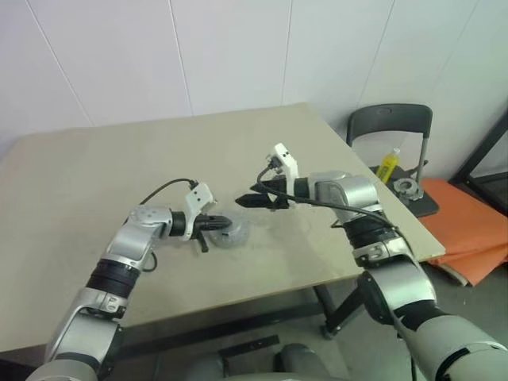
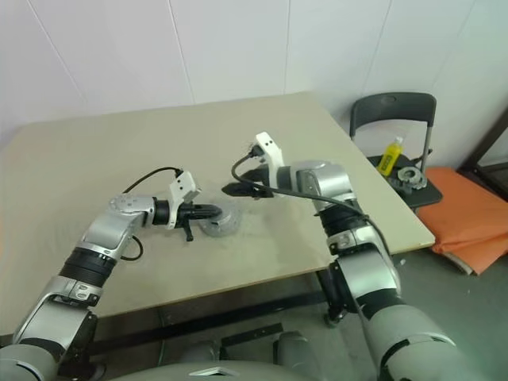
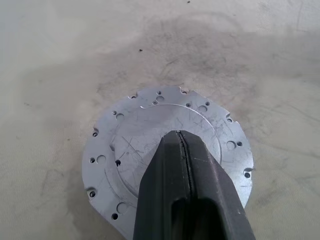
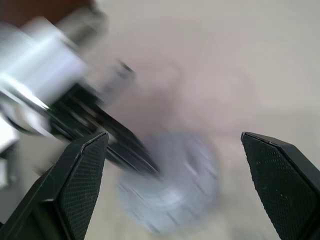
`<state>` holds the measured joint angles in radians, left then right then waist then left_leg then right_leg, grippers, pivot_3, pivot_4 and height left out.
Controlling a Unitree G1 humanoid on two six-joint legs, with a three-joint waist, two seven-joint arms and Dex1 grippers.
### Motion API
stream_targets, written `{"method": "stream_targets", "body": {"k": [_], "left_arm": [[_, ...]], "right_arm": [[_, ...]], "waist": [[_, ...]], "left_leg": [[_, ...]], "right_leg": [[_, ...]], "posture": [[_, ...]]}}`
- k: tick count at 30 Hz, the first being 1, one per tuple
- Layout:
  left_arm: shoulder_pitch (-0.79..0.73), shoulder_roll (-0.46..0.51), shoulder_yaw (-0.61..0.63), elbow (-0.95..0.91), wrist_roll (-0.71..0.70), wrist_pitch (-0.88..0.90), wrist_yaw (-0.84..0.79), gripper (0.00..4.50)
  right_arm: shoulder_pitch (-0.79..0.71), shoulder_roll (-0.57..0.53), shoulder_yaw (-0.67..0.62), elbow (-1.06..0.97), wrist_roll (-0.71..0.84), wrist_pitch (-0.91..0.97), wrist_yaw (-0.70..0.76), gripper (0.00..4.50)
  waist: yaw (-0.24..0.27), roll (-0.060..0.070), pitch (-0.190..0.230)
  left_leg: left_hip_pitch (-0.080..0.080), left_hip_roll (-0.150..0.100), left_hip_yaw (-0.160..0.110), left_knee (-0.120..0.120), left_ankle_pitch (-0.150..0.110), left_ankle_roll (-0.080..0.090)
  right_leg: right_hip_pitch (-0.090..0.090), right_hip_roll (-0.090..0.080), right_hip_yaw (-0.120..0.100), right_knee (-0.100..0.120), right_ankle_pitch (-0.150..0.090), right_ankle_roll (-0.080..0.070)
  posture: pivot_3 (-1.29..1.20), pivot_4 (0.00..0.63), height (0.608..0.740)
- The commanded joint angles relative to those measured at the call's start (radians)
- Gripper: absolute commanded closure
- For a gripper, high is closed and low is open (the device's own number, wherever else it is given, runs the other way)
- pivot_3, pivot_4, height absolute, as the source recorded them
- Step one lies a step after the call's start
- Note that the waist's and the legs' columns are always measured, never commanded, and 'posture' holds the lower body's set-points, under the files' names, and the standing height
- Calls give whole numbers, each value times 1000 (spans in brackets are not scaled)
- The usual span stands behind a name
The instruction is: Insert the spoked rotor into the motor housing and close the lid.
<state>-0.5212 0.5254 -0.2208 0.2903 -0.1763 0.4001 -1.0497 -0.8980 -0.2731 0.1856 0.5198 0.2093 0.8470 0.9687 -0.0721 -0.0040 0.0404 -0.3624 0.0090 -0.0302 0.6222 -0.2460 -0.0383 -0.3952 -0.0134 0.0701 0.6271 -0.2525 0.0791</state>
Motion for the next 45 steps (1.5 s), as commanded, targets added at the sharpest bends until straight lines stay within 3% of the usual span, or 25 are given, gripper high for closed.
{"method": "stream_targets", "body": {"k": [1, 7, 17, 28, 35, 38, 45], "left_arm": [[34, 25, -54, 29, 56, 8, -21, 4500], [47, 39, -51, 18, 61, -43, -35, 4500], [52, 56, -63, 8, 71, -92, -87, 4500], [59, 64, -61, -13, 91, -128, -98, 4500], [57, 69, -66, -10, 106, -146, -95, 4500], [47, 66, -72, 5, 118, -161, -91, 4500], [37, 68, -66, 30, 119, -179, -93, 4500]], "right_arm": [[34, -52, 76, 5, -56, 25, 3, 32], [114, -52, 61, -114, 47, 268, 24, 32], [100, 186, -229, -44, 155, 493, -244, 32], [28, 397, -559, 123, 214, 363, -608, 32], [-23, 431, -703, 227, 356, 336, -684, 32], [-28, 405, -725, 257, 387, 326, -687, 629], [-18, 374, -700, 260, 386, 355, -668, 2893]], "waist": [[0, 0, 0], [1, 1, -1], [-1, 1, -1], [-30, 1, -1], [-51, 2, 0], [-53, 2, 0], [-52, 2, 0]], "left_leg": [[-2, 0, 0, 0, 0, 0], [-10, 0, 2, 0, 0, 1], [-10, 1, 1, 1, 0, 1], [-8, 2, 1, 1, 0, 1], [3, 4, -1, 2, 0, 1], [3, 4, -2, 2, 0, 1], [-12, 2, 0, 0, 0, 1]], "right_leg": [[-2, 0, 0, 0, 0, 0], [-11, 3, 0, 4, 0, 1], [-10, 4, -1, 4, 0, 0], [-9, 4, -1, 6, 0, 0], [1, 3, -1, 5, 1, -1], [2, 3, 0, 3, 1, -1], [-12, 4, 0, 4, 3, 2]], "posture": [[0, 0, 740], [0, 0, 740], [0, 0, 740], [0, 0, 740], [0, 0, 740], [0, 0, 740], [0, 0, 740]]}}
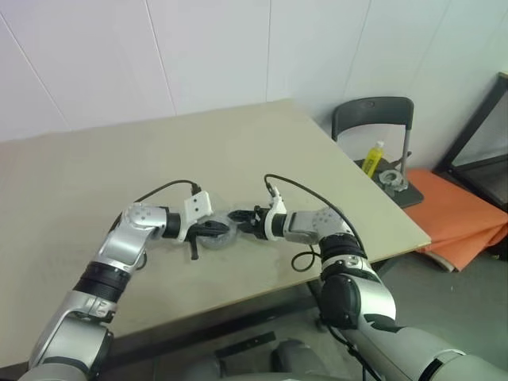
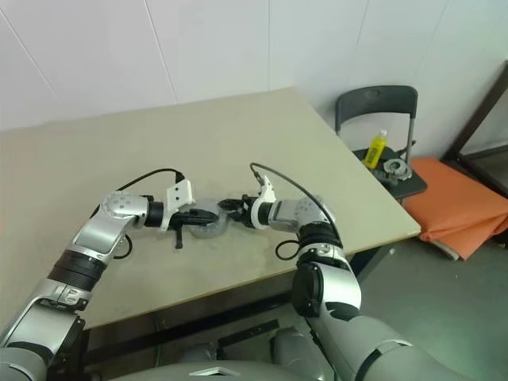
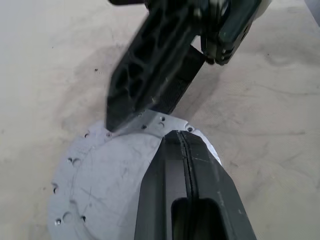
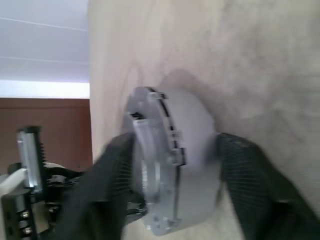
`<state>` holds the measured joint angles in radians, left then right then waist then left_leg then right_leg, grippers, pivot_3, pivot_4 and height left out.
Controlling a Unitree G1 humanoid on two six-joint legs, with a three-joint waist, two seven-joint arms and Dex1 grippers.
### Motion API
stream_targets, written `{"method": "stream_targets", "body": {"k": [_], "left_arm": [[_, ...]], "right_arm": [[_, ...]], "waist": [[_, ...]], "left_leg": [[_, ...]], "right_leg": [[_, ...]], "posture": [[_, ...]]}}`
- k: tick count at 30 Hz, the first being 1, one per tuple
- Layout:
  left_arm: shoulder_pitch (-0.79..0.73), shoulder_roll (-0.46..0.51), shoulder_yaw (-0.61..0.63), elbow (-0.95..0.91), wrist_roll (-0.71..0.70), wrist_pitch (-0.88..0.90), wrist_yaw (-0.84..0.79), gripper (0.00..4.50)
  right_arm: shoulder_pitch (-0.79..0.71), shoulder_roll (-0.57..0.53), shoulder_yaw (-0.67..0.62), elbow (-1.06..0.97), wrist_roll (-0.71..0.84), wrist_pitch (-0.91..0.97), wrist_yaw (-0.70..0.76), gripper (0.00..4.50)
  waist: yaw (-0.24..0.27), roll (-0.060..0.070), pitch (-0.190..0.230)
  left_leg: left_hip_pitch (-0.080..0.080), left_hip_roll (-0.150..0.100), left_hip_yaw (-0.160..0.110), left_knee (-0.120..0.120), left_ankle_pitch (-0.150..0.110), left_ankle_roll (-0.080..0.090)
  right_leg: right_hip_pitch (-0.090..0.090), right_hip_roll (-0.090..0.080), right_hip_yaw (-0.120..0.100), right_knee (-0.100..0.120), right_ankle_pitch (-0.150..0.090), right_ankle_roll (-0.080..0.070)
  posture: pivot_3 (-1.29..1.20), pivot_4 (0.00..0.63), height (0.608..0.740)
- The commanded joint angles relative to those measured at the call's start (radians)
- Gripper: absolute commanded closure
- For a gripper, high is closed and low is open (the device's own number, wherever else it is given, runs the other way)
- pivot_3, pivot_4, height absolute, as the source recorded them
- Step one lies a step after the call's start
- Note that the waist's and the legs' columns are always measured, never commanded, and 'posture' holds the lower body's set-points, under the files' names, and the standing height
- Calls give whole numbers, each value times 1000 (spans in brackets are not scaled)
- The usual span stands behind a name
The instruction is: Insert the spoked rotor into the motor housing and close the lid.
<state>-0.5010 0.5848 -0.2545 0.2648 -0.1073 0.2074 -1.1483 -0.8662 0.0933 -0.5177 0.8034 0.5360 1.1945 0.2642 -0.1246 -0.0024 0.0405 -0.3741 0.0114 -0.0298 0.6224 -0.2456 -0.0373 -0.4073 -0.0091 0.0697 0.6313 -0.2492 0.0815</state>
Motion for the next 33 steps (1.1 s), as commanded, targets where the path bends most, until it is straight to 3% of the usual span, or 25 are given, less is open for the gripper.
{"method": "stream_targets", "body": {"k": [1, 9, 12, 18, 27, 33], "left_arm": [[15, 13, -32, 63, 54, 10, 7, 4500], [7, 10, 6, 81, 39, 0, 37, 4500], [-23, -42, 85, 110, -11, -17, 116, 4500], [-168, -141, 375, 103, -289, 264, 270, 4500], [-135, -139, 416, 48, -322, 342, 322, 4500], [-167, -182, 555, 86, -440, 470, 463, 4500]], "right_arm": [[-47, 4, 6, -20, 58, 13, 37, 3115], [-30, -24, 45, 20, 42, 23, 60, 3187], [-28, -29, 54, 34, 33, 6, 63, 3187], [-20, -23, 90, 33, 24, -9, 90, 3187], [-9, -41, 154, 23, 24, 5, 160, 3187], [-26, -47, 123, 48, 44, -16, 158, 3187]], "waist": [[1, 0, 0], [1, 0, 0], [0, 0, 0], [0, -5, 3], [-3, -5, 3], [-1, -5, 3]], "left_leg": [[0, 0, 0, 0, 0, 0], [1, 0, 0, 0, 0, 0], [2, 0, 0, 0, 0, 0], [-1, 0, -1, 1, 0, 0], [0, 0, 0, -2, -1, 2], [0, 0, 0, -1, -1, 2]], "right_leg": [[0, 0, 0, 0, 0, 0], [1, 0, 0, 0, -1, -1], [2, 0, 0, 0, -1, -1], [0, 0, -1, 1, 2, 4], [-1, 1, 0, 0, 1, 5], [0, 0, 0, 1, 1, 5]], "posture": [[0, 0, 740], [0, 0, 740], [0, 0, 740], [0, 0, 740], [0, 0, 740], [0, 0, 740]]}}
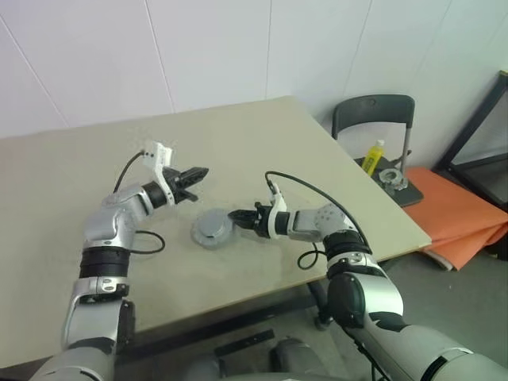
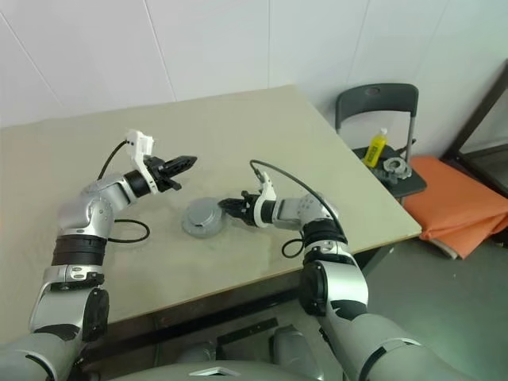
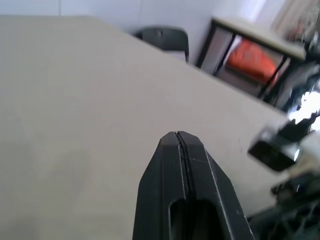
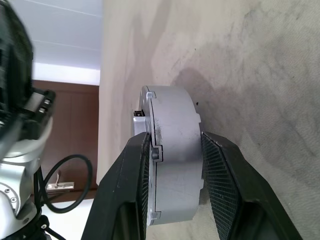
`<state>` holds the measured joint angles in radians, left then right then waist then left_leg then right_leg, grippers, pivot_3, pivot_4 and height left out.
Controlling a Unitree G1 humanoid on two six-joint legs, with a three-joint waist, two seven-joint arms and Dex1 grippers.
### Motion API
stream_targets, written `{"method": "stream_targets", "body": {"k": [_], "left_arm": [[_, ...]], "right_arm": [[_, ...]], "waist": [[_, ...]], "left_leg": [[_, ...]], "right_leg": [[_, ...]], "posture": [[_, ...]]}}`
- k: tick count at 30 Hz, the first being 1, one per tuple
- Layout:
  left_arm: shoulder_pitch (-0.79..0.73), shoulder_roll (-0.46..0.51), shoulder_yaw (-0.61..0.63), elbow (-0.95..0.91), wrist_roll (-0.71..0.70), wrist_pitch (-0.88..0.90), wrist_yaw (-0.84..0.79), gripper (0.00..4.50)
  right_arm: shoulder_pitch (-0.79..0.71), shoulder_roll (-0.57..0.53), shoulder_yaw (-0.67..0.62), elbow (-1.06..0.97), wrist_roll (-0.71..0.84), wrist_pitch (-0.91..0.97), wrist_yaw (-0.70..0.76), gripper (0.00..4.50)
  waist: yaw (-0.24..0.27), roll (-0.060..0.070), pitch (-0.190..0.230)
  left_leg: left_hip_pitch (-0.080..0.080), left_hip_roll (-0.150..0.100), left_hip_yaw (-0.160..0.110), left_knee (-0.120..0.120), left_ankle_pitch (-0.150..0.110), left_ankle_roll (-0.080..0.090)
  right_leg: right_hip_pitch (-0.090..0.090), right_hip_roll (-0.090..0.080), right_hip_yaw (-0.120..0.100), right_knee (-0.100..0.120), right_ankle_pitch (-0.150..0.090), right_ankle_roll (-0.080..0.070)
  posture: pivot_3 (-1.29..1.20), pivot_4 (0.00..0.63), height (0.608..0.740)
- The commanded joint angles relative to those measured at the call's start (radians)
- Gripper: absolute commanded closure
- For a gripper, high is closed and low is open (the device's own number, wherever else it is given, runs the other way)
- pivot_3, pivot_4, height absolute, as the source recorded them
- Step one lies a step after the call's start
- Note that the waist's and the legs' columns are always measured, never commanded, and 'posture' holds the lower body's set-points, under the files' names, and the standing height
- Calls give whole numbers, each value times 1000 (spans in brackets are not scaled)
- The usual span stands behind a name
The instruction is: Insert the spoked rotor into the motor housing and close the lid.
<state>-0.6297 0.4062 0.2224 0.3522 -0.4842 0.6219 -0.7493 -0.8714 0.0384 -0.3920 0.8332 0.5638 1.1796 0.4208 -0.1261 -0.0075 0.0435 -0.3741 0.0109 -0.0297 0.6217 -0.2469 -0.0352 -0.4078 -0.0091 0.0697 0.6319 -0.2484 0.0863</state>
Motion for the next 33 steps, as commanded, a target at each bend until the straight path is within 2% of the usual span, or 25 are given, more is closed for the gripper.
{"method": "stream_targets", "body": {"k": [1, 9, 12, 23, 28, 33], "left_arm": [[-39, -6, 90, 2, -74, 73, 79, 4500], [-49, -31, 278, 82, -239, 266, 246, 4500], [-30, -32, 311, 87, -273, 335, 290, 4500], [-10, -38, 316, 63, -285, 355, 297, 4500], [19, -50, 266, -56, -313, 343, 207, 4500], [125, 12, -68, -230, -127, 219, 54, 4500]], "right_arm": [[-24, 8, -9, 21, 22, -3, 1, 3187], [-110, 6, -172, 135, 111, -143, -38, 3187], [-141, 5, -225, 159, 154, -190, -35, 3187], [-149, -32, -179, 191, 126, -209, -24, 3187], [-143, -39, -151, 190, 114, -214, -10, 3187], [-133, -38, -111, 185, 91, -219, 9, 3187]], "waist": [[0, 0, 0], [2, -1, 0], [4, -3, 2], [3, -3, 2], [3, -3, 2], [2, -3, 2]], "left_leg": [[0, 0, 0, 0, 0, 0], [-1, -1, 0, 0, 0, 0], [-2, -1, -1, 1, 0, 0], [-1, -2, -1, 1, 0, 0], [-1, -2, -1, 0, 0, 0], [-1, -2, 0, 0, 0, 0]], "right_leg": [[0, 0, 0, 0, 0, 0], [0, 0, 0, 0, 0, 0], [0, -1, 0, 0, 0, 0], [0, -1, -1, -1, 3, -4], [0, -1, -1, -1, 3, -4], [1, -1, 0, -1, 3, -4]], "posture": [[0, 0, 740], [0, 0, 740], [0, 0, 740], [0, 0, 740], [0, 0, 740], [0, 0, 740]]}}
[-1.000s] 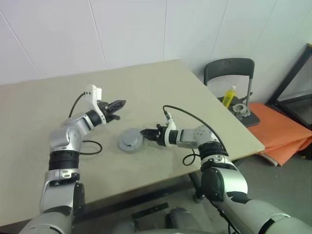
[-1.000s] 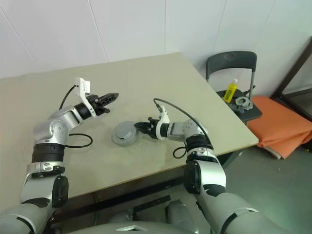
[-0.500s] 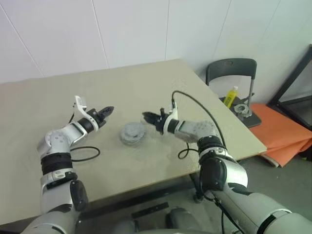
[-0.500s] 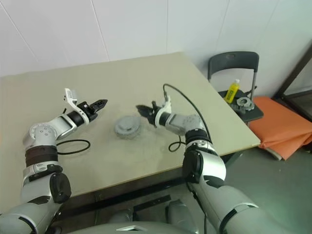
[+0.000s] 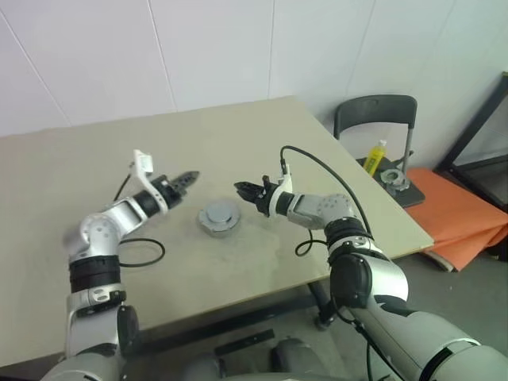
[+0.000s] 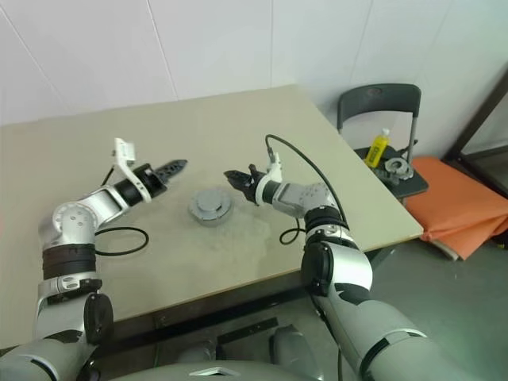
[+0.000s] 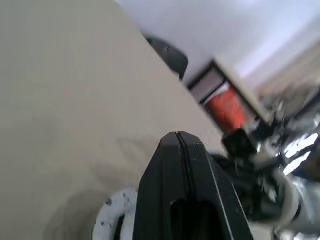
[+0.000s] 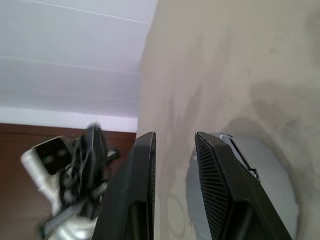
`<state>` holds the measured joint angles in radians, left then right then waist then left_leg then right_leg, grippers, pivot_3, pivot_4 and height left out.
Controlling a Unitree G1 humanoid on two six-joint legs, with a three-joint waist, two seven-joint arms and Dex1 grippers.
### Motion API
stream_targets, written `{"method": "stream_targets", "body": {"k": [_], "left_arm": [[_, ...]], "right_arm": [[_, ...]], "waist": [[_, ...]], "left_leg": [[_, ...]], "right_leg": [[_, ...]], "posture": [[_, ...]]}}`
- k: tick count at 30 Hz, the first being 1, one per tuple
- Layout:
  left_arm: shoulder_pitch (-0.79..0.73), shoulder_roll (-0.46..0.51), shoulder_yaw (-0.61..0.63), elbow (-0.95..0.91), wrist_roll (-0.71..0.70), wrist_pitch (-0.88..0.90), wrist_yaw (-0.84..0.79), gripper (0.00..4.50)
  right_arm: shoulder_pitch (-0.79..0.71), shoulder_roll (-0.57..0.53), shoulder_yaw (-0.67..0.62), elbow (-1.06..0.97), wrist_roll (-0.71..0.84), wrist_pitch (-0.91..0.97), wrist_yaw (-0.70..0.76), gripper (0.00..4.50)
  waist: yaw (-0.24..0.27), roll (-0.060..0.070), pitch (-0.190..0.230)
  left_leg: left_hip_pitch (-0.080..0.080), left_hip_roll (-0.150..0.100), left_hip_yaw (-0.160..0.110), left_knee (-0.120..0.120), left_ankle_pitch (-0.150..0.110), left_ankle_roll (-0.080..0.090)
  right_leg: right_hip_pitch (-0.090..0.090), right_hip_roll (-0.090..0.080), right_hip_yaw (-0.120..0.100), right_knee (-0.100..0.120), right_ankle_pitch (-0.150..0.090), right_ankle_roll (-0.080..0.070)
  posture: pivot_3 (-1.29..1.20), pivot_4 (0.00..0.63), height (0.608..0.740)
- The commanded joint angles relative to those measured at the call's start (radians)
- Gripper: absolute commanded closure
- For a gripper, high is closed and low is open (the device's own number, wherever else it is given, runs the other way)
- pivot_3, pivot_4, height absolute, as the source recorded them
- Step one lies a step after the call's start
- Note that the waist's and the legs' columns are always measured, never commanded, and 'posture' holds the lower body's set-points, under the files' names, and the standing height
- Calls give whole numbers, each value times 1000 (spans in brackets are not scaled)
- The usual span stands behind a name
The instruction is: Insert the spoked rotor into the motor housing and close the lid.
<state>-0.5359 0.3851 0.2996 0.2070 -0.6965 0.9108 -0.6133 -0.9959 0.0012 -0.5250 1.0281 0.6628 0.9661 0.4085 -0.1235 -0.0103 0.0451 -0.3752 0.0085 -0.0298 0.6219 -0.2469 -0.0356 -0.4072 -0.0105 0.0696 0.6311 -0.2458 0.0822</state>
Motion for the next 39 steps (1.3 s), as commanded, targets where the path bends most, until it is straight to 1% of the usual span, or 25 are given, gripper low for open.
{"method": "stream_targets", "body": {"k": [1, 3, 5, 7, 9, 14, 16, 18, 22, 25, 26, 29, 32, 35, 39], "left_arm": [[51, 53, -209, -106, 123, -102, -117, 4500], [89, 99, -330, -148, 200, -164, -185, 4500], [108, 133, -405, -156, 263, -223, -224, 4500], [114, 150, -445, -136, 311, -277, -243, 4500], [113, 156, -456, -124, 330, -302, -257, 4500], [106, 153, -446, -100, 360, -354, -269, 4500], [89, 130, -408, -84, 339, -361, -257, 4500], [68, 99, -359, -71, 306, -372, -244, 4500], [-2, 5, -175, -67, 140, -320, -173, 4500], [-30, -12, -128, -53, 125, -315, -131, 4500], [-32, -9, -130, -45, 138, -324, -124, 4500], [-18, 15, -188, -23, 219, -353, -117, 4500], [17, 45, -277, -12, 316, -412, -143, 4500], [36, 54, -315, -12, 352, -441, -163, 4500], [42, 59, -330, -17, 367, -444, -180, 4500]], "right_arm": [[-8, -1, 31, -11, -14, -5, 24, 3187], [-7, -4, 48, -14, -27, -4, 28, 3187], [-6, -12, 66, -20, -38, 1, 37, 3187], [-6, -20, 83, -32, -47, 11, 48, 3187], [-7, -29, 107, -45, -60, 21, 61, 3187], [-4, -49, 166, -81, -90, 38, 90, 3187], [-1, -51, 172, -87, -91, 41, 95, 3187], [2, -50, 173, -82, -94, 36, 97, 3187], [18, -34, 185, -78, -105, 24, 96, 3187], [28, -23, 190, -88, -104, 29, 94, 3187], [31, -21, 191, -93, -103, 32, 93, 3187], [35, -18, 197, -106, -105, 36, 93, 3187], [33, -18, 197, -110, -104, 32, 91, 3187], [31, -21, 194, -113, -101, 29, 88, 3187], [21, -30, 183, -112, -98, 15, 79, 3187]], "waist": [[0, 0, 0], [-1, 0, 0], [-2, 0, 0], [-1, 0, 0], [0, 0, 0], [0, 0, 0], [1, 0, 0], [3, 0, 0], [5, 0, 0], [0, 0, 0], [-1, 0, 0], [0, 0, 0], [0, 0, 0], [1, 0, 0], [2, 0, 0]], "left_leg": [[0, 0, 0, 0, 0, 0], [0, 0, 0, 0, 0, 0], [1, 0, 0, 0, 0, 0], [1, 0, 0, 0, 0, 0], [1, 0, 0, 1, 0, 0], [0, 0, 1, 1, 0, 0], [0, 0, 0, 1, 0, 0], [0, 0, 0, 2, 0, 0], [-1, 0, 0, 4, 0, 0], [0, 0, 0, 6, 0, 0], [0, 0, 0, 6, 0, 0], [1, 0, 0, 6, 0, 0], [1, 0, 0, 7, 0, 0], [0, 0, 0, 7, 0, 0], [0, 0, 0, 7, 0, 0]], "right_leg": [[0, 0, 0, 0, 0, 0], [0, 0, 0, 0, 0, 0], [0, 0, 1, 1, 0, 0], [0, 0, 0, 1, 0, 0], [0, 0, 0, 1, 0, 0], [0, 0, 1, 1, 0, 0], [0, 0, 1, 1, 0, 0], [0, 0, 0, 1, 0, 0], [0, 0, 0, 1, 0, 0], [1, 0, 0, 2, 0, 1], [2, 0, 0, 2, 0, 1], [3, 1, 0, 2, 0, 1], [3, 1, 0, 3, 0, 1], [2, 0, 0, 3, 0, 1], [2, 0, 0, 3, 0, 1]], "posture": [[0, 0, 740], [0, 0, 740], [0, 0, 740], [0, 0, 740], [0, 0, 740], [0, 0, 740], [0, 0, 740], [0, 0, 740], [0, 0, 740], [0, 0, 740], [0, 0, 740], [0, 0, 740], [0, 0, 740], [0, 0, 740], [0, 0, 740]]}}
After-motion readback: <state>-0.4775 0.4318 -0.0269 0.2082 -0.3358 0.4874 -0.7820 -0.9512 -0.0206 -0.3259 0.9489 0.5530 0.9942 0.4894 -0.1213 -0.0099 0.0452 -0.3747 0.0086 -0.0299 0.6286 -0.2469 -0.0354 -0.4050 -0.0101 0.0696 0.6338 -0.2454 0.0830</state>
